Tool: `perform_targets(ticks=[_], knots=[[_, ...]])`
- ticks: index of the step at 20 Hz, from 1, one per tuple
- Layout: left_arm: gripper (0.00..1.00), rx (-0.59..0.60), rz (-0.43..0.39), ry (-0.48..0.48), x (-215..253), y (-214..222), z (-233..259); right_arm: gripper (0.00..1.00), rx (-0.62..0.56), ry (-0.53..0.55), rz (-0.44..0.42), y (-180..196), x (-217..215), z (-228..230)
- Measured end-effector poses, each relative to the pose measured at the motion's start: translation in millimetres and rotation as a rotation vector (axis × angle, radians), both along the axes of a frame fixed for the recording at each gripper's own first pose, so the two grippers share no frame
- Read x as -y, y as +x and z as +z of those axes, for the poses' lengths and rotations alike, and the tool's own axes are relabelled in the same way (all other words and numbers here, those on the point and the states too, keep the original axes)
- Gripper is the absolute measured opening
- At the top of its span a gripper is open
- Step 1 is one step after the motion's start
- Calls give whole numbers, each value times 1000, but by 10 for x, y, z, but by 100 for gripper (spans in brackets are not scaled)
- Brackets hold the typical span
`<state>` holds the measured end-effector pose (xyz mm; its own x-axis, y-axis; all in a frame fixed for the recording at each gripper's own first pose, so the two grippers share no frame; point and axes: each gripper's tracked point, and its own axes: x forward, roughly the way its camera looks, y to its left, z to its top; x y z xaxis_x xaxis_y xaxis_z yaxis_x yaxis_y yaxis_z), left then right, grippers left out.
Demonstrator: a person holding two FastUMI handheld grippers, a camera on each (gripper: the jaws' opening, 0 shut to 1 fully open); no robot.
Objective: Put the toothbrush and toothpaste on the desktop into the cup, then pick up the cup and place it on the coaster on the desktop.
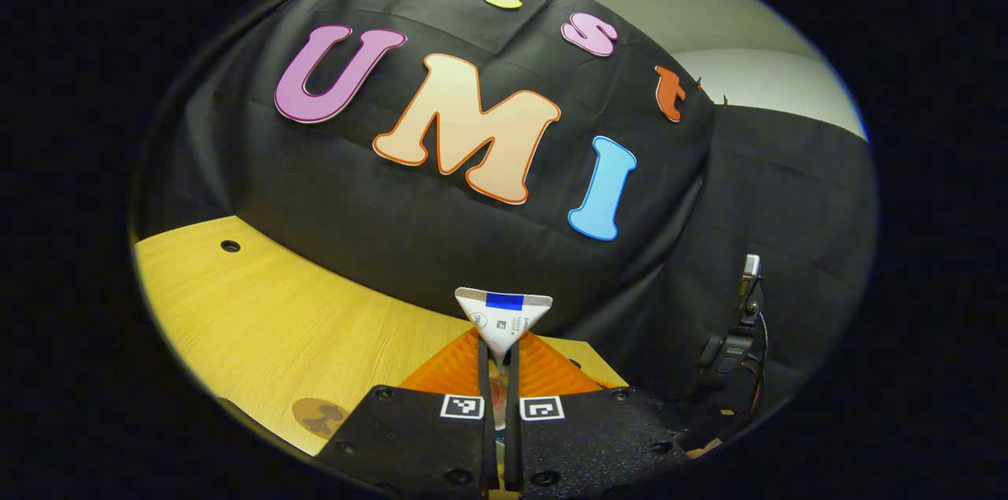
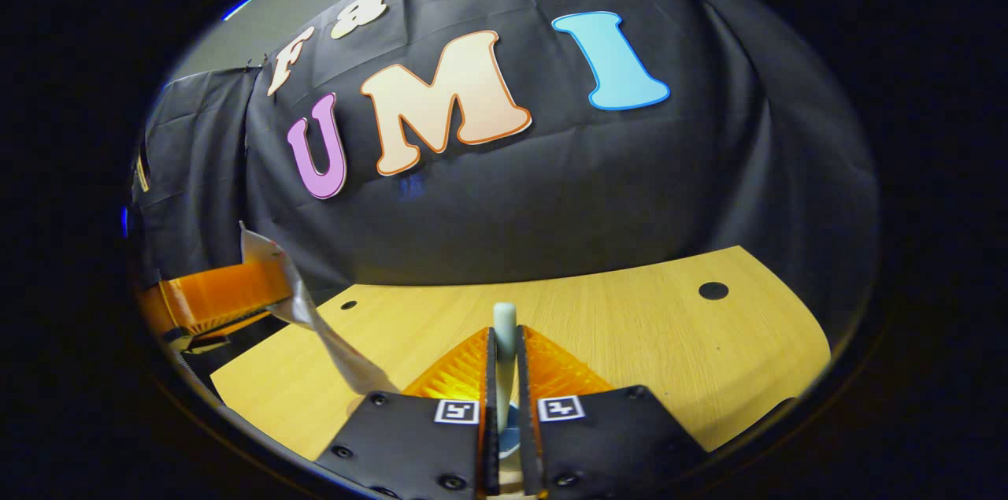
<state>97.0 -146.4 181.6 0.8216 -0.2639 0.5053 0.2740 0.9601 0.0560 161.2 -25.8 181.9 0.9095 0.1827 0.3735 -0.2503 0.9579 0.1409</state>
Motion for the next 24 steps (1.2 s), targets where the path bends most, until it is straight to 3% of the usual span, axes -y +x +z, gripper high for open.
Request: perform_targets(ticks=[2,3,4,8,9,12,13,14,19,24], knots=[[2,-9,18,30,42,90,-56,15,12,16,-18,-88,112,62],[2,-15,13,47,84,127,-75,27,14,25,-29,-120,189,77],[2,-20,-4,57,151,146,-113,31,14,28,-50,-162,283,66],[2,-51,-64,78,369,246,-252,100,0,6,-150,-273,656,-63],[2,-64,-63,88,401,289,-309,95,-8,8,-168,-303,742,-112],[2,-103,-65,127,459,394,-511,94,-29,30,-208,-399,943,-254],[2,-114,-57,138,449,445,-579,98,-36,36,-221,-430,1002,-300],[2,-127,-49,148,436,488,-638,94,-38,40,-231,-479,1052,-343],[2,-170,-19,188,400,661,-864,98,-62,43,-282,-686,1224,-549],[14,-185,-70,178,518,612,-947,98,-86,44,-298,-766,1261,-657]])
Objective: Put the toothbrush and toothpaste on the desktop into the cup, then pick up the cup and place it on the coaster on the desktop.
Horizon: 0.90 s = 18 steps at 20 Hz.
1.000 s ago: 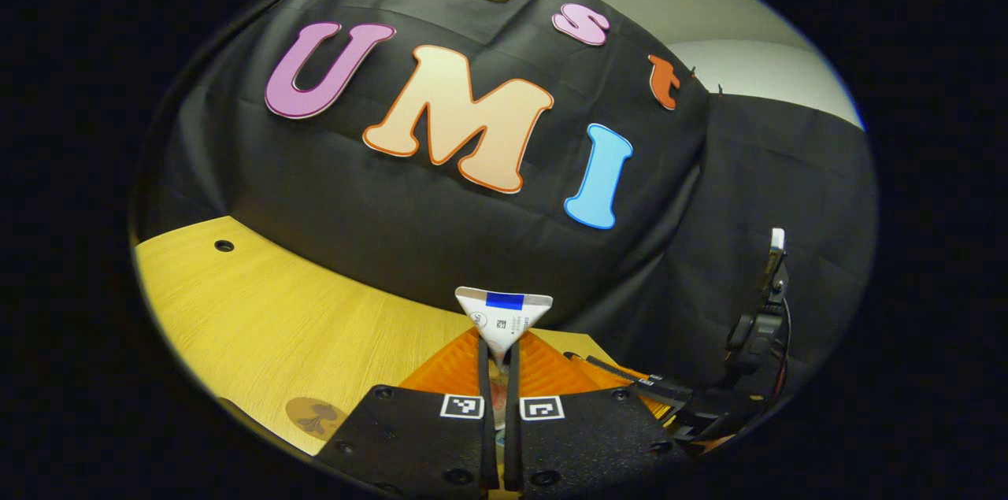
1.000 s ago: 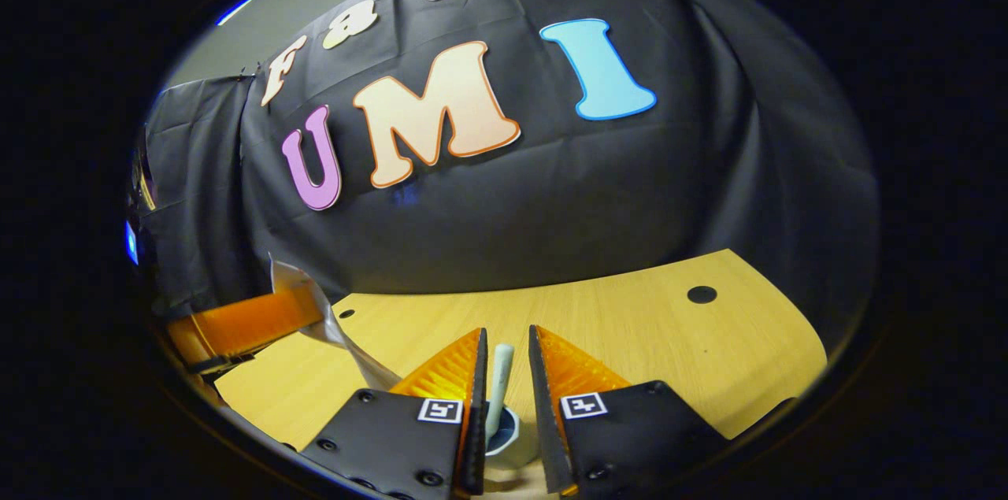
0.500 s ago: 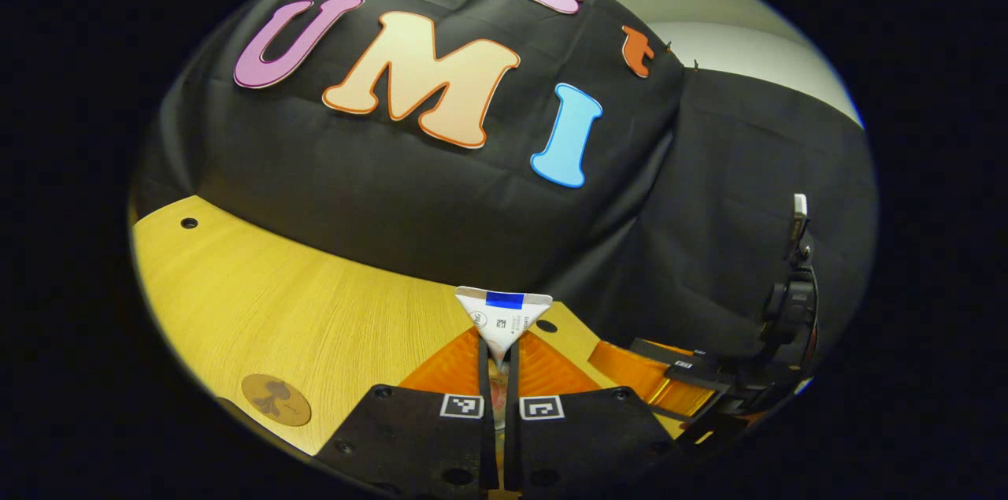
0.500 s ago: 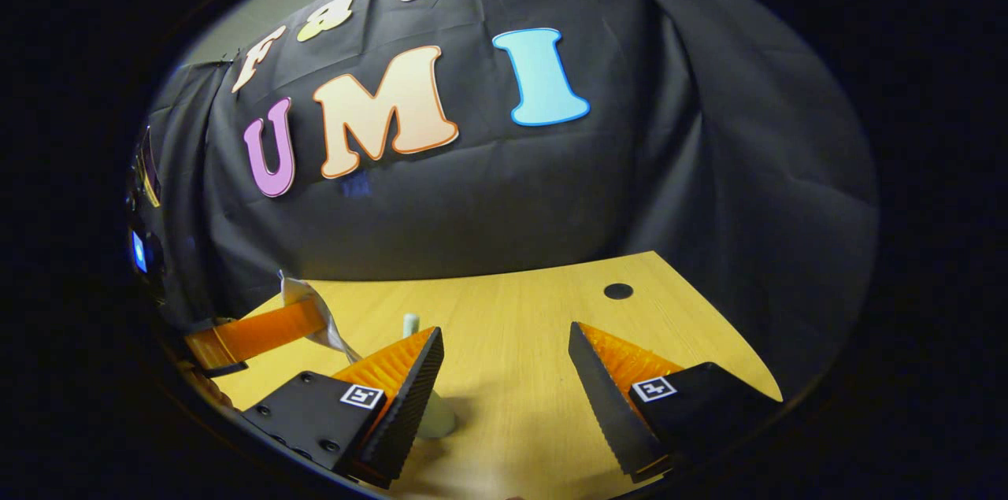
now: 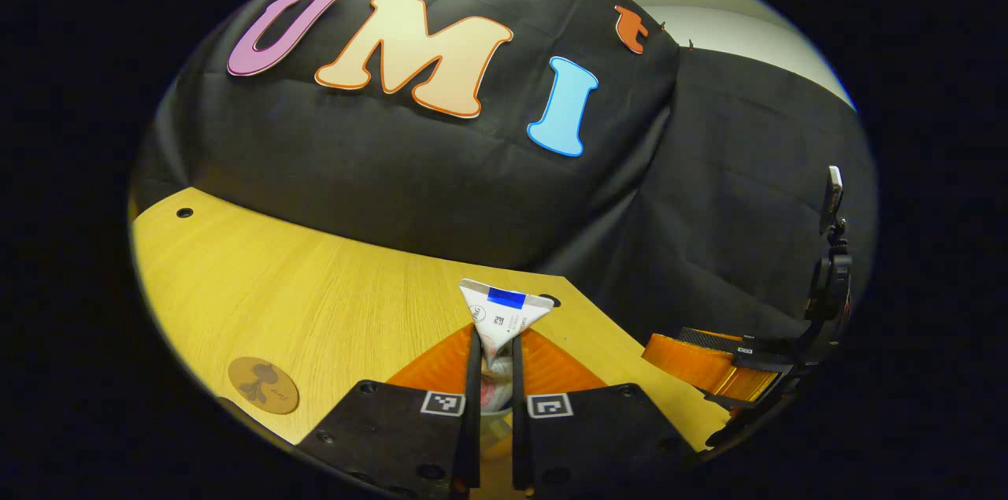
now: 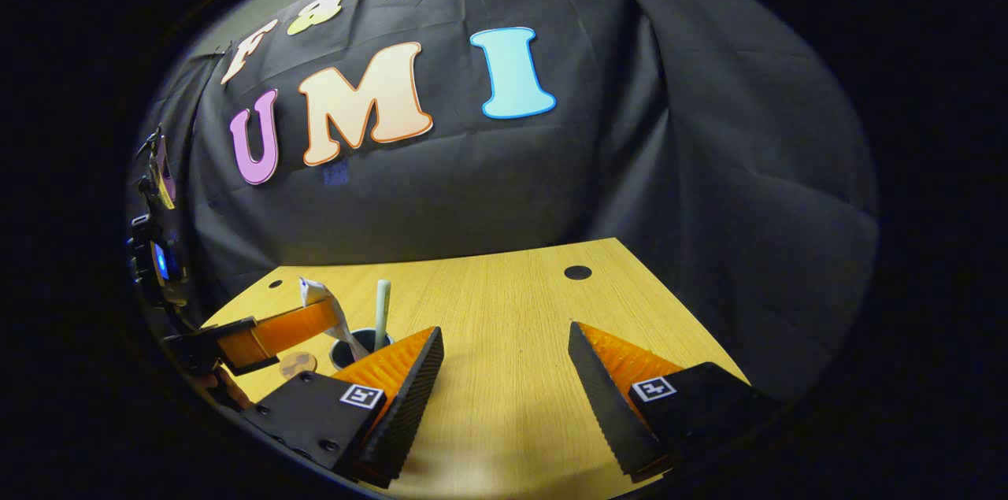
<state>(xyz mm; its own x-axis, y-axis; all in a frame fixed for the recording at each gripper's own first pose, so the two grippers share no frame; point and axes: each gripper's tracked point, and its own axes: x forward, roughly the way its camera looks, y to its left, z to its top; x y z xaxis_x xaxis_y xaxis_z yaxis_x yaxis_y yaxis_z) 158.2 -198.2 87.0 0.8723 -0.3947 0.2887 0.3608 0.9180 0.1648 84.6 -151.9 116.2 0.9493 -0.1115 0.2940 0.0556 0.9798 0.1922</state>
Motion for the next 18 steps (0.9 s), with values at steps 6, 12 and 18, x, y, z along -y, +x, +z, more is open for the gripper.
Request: perform_targets(ticks=[6,12,18], knots=[[78,-2,15,2,-75,-166,11,98,-11,-9,26,-59,-116,15],[95,61,116,-14,-531,-422,292,98,-50,-52,93,-98,-387,36],[95,78,301,-18,-1384,-726,418,98,-193,-109,228,-6,-952,-133]])
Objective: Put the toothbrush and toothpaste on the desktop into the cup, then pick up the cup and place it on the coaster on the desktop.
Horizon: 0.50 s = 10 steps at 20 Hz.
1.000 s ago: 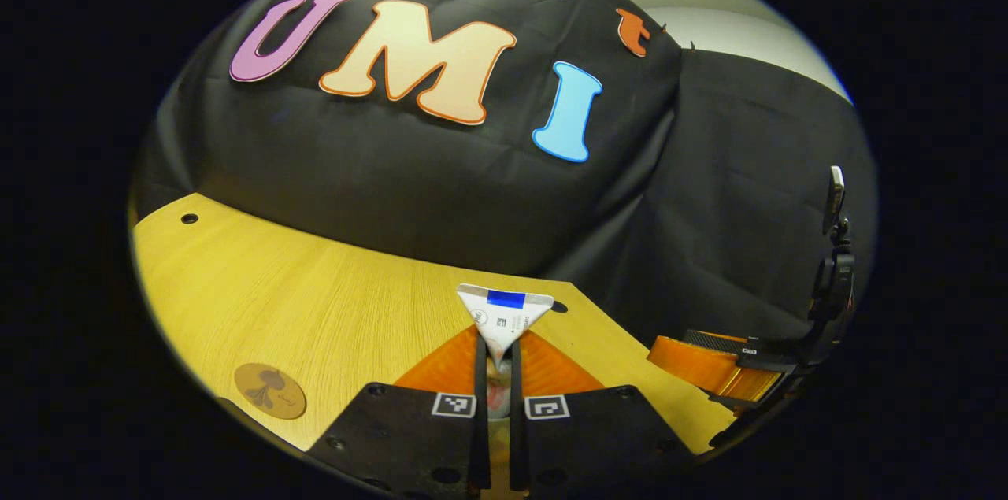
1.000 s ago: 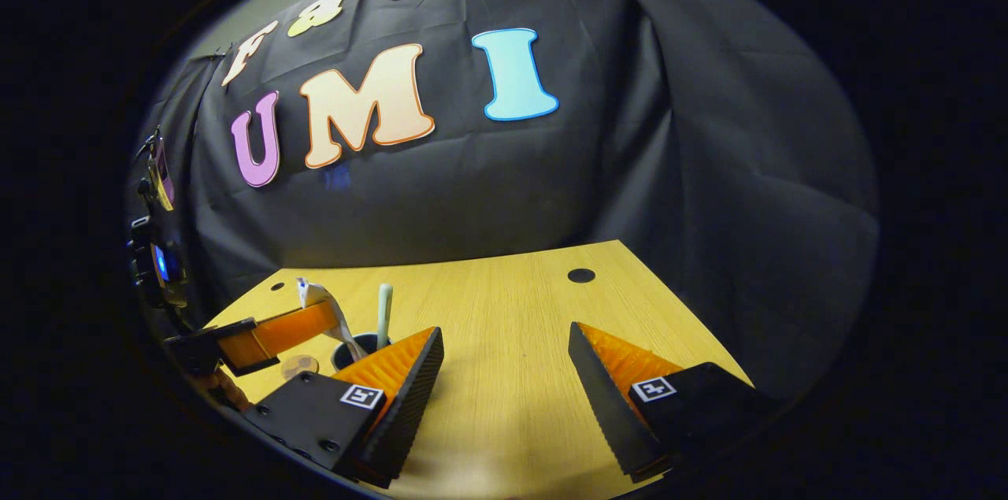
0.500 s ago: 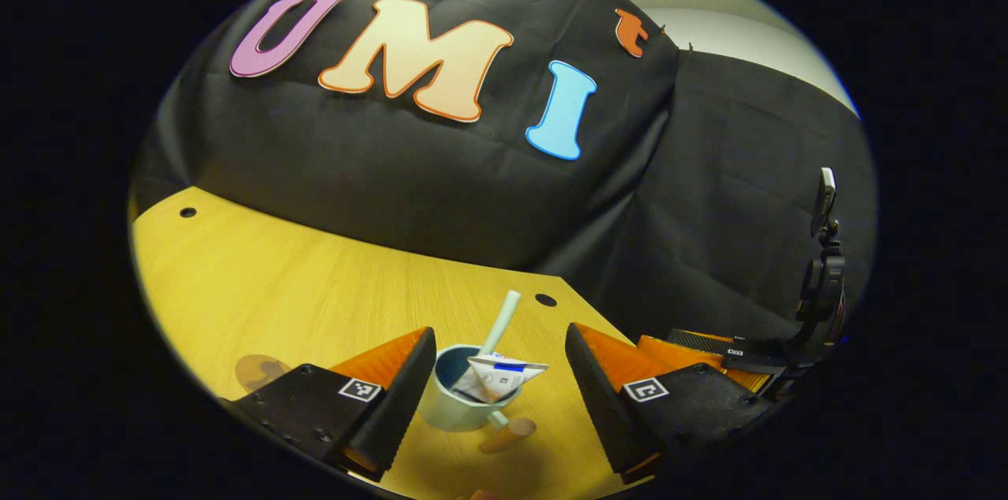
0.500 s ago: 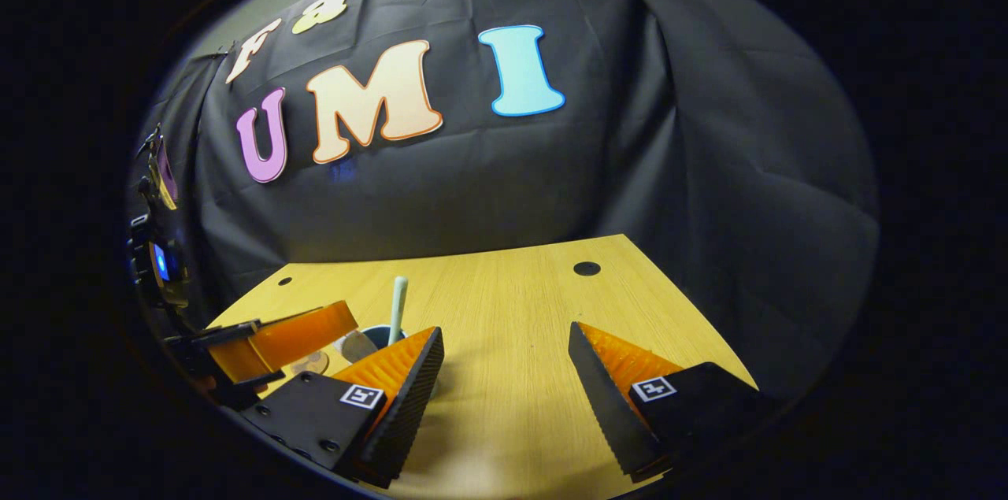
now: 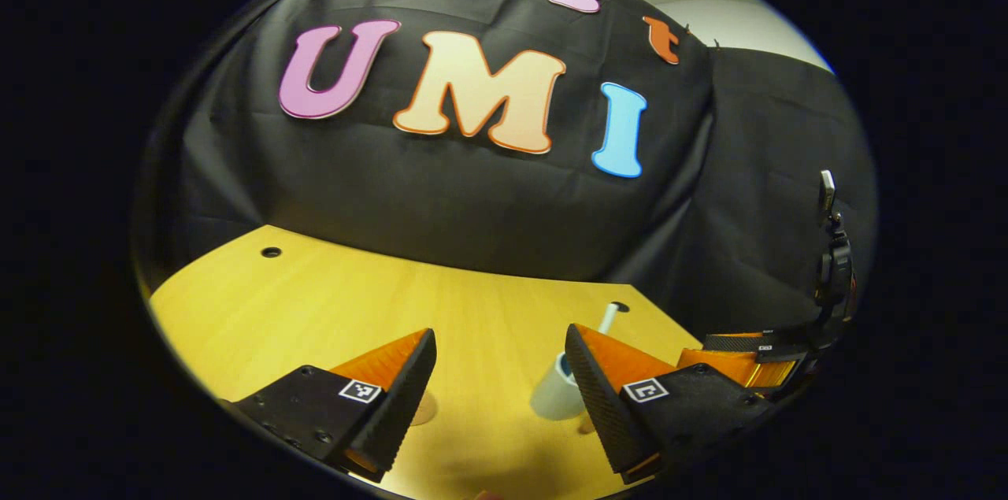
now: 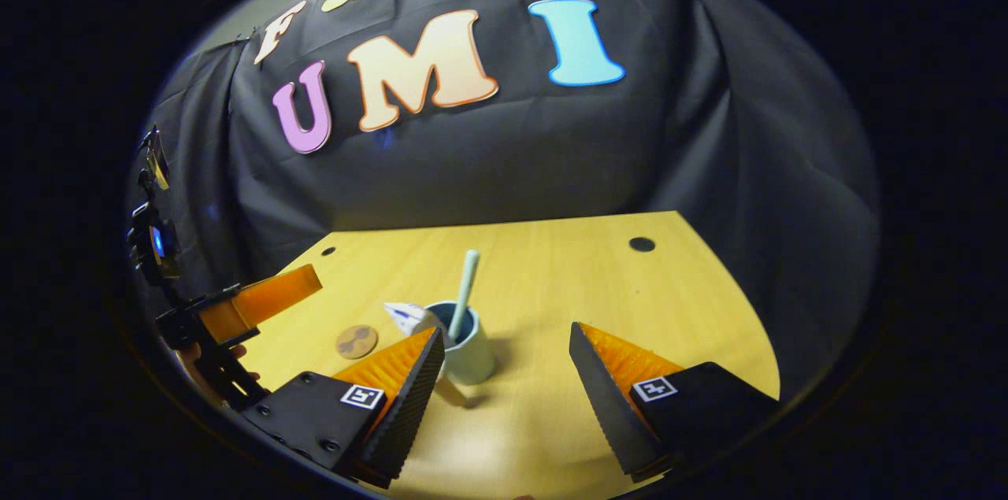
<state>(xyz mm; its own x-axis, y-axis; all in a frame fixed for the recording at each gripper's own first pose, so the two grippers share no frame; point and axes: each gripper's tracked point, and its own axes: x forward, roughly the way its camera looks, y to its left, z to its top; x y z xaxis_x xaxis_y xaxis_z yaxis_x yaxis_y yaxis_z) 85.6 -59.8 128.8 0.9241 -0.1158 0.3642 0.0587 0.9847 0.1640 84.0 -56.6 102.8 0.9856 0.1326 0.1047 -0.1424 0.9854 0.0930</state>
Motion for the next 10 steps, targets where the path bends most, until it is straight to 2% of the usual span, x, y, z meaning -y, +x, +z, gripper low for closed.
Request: perform_targets(ticks=[2,3,5,6,7,8,10], knots=[[95,-5,60,-28,-298,-120,15,99,-55,-38,34,51,-189,-50],[95,3,80,-44,-434,-201,29,95,-78,-54,50,86,-264,-71],[95,10,128,-67,-673,-342,21,98,-128,-87,70,143,-399,-117],[94,8,154,-76,-789,-393,11,99,-148,-104,70,187,-450,-141],[95,7,176,-85,-901,-454,-2,94,-171,-117,68,238,-483,-151],[95,5,197,-95,-1000,-514,-19,98,-198,-126,68,278,-521,-196],[95,2,234,-120,-1190,-606,-64,94,-258,-139,58,365,-565,-273]])
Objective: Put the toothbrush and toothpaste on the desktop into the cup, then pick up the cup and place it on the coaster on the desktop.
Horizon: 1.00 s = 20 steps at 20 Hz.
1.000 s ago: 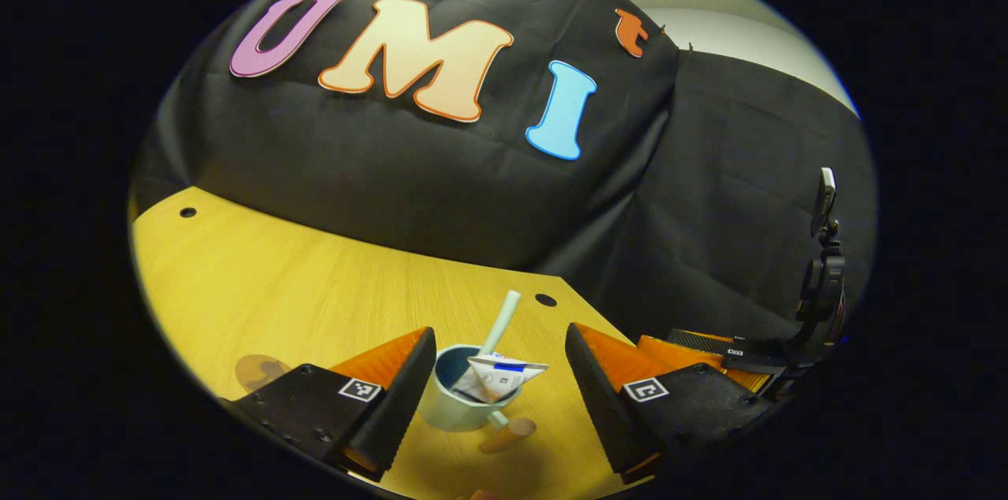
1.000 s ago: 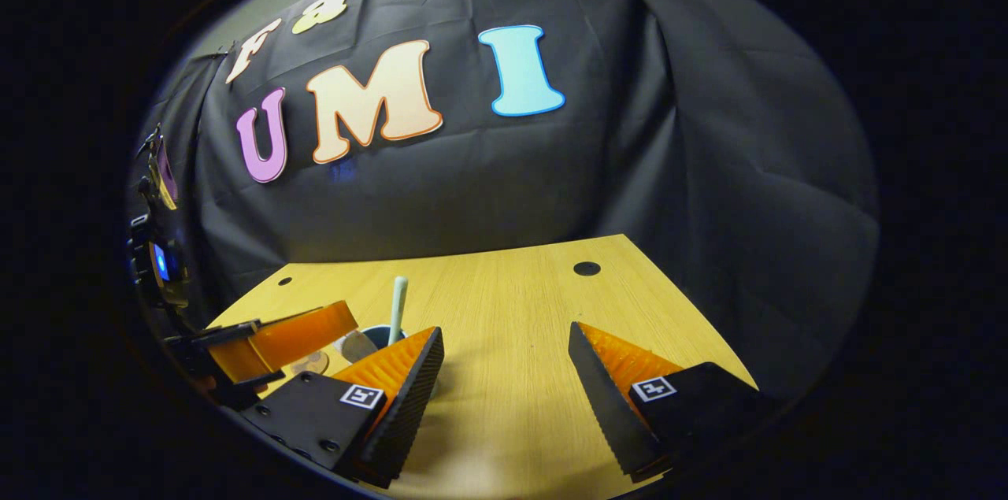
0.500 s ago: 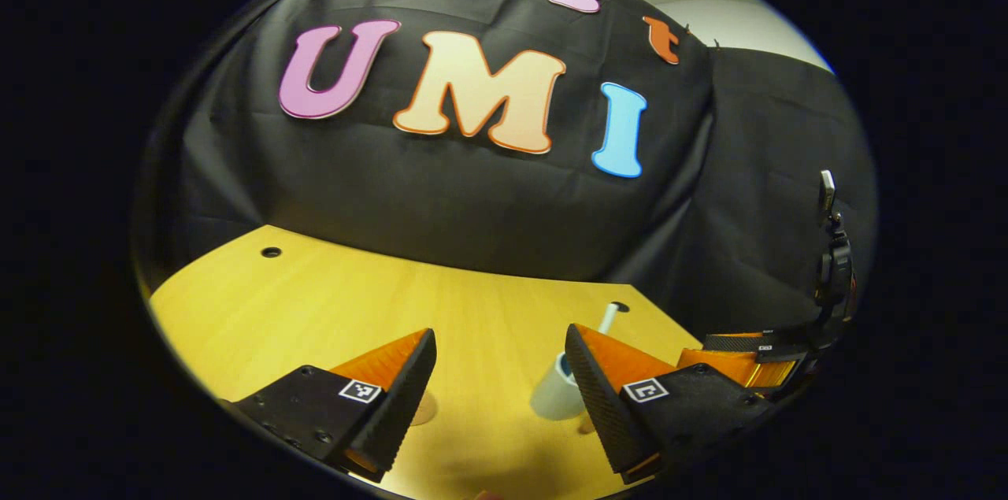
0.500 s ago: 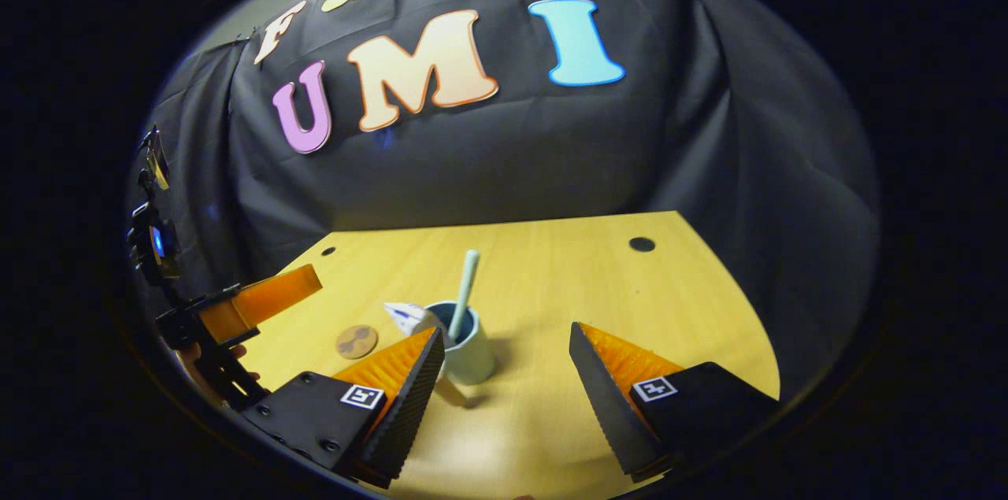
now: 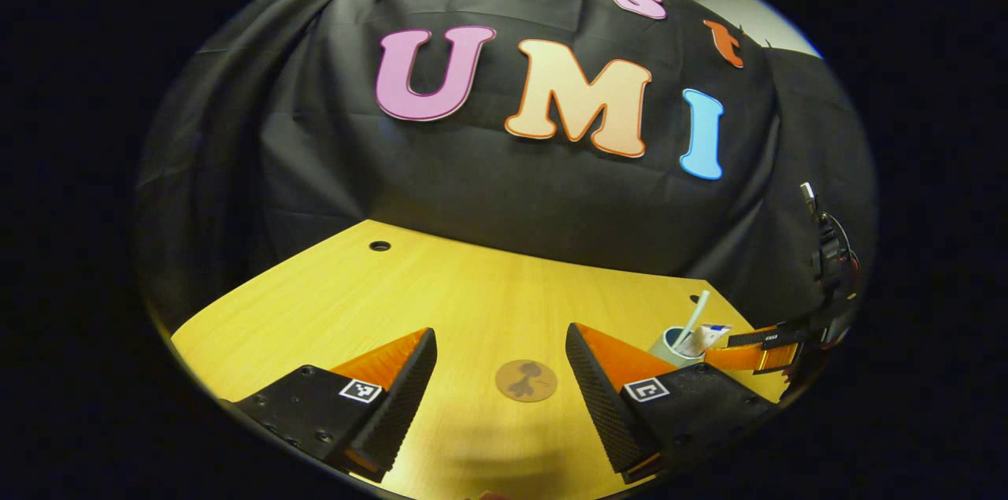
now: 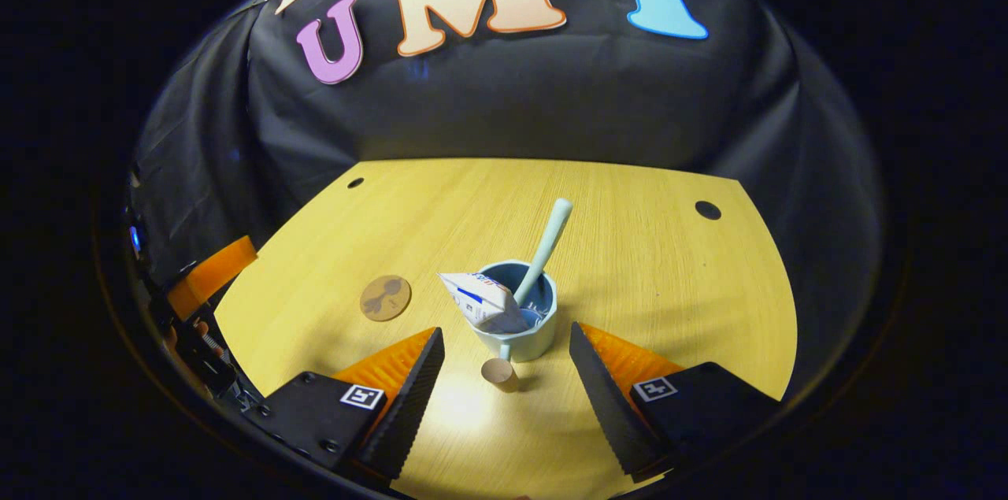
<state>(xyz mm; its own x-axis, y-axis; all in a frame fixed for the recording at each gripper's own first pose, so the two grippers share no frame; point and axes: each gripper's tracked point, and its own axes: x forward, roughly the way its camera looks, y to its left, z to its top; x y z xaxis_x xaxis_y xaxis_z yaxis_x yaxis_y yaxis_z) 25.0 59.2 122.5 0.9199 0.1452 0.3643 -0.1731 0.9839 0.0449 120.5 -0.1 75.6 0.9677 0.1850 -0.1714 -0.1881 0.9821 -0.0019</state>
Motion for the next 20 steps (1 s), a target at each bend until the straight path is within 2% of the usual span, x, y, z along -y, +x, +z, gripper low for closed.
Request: perform_targets(ticks=[1,3,6,7,8,10,11,12,13,16,17,20], knots=[[95,-1,24,-12,-102,-57,-24,98,-29,-8,-6,41,-6,-22],[95,6,69,-31,-287,-171,-53,98,-91,-33,-16,116,-25,-93],[95,-7,123,-67,-571,-313,-144,94,-205,-96,-29,211,-11,-256],[95,-9,140,-79,-654,-358,-173,99,-245,-111,-37,248,3,-310],[95,-9,157,-91,-729,-395,-195,94,-279,-117,-42,279,-3,-350],[95,-13,180,-115,-850,-480,-246,94,-336,-128,-48,347,-14,-447],[95,-13,188,-122,-888,-505,-279,98,-353,-138,-50,387,-17,-481],[95,-17,196,-127,-897,-496,-292,92,-372,-151,-56,399,-8,-516],[95,-24,202,-130,-908,-491,-304,93,-385,-158,-62,419,-9,-534],[95,-37,205,-128,-920,-499,-340,80,-416,-146,-86,488,-4,-603],[95,-40,204,-125,-917,-508,-357,65,-432,-138,-86,476,-8,-604],[95,-49,192,-123,-882,-499,-353,45,-457,-148,-87,471,-1,-660]])
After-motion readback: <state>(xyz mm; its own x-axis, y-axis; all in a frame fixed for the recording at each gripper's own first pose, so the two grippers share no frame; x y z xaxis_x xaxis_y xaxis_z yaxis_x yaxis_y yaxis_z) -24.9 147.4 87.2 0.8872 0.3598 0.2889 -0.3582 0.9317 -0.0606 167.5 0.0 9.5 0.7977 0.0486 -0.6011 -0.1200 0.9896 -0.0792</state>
